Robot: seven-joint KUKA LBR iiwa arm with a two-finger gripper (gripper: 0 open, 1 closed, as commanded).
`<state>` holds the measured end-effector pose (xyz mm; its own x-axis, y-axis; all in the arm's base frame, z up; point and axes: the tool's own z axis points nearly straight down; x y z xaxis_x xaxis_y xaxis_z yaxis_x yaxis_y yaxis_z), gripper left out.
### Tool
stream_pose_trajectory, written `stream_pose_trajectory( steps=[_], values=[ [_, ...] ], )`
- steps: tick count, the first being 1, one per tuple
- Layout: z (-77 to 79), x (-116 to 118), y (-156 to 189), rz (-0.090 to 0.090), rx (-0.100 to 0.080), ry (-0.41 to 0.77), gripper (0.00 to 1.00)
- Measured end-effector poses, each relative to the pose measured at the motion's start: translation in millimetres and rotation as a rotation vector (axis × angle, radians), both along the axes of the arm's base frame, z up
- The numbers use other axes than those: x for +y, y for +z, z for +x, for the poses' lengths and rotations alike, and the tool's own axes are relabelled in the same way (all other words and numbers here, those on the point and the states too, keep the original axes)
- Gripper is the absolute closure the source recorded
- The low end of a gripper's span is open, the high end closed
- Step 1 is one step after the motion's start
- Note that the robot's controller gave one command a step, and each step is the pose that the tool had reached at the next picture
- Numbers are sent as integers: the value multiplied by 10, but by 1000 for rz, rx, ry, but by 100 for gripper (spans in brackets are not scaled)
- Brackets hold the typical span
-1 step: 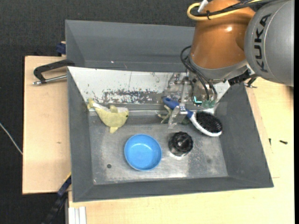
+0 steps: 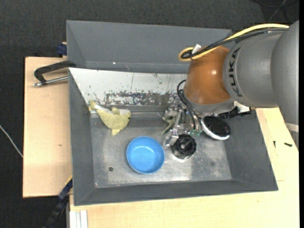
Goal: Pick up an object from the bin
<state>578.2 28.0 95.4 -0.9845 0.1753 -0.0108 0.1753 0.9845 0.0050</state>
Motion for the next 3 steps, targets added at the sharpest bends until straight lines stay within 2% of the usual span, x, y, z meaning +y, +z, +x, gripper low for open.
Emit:
stream_pose_trajectory(
  steps=[1,2,3],
  values=[
    [-3,-2,-25,1,1,-1,100],
    [7,-12,524,-1,4,17,100],
    [-1,194,1365,-1,-3,45,100]
  ],
)
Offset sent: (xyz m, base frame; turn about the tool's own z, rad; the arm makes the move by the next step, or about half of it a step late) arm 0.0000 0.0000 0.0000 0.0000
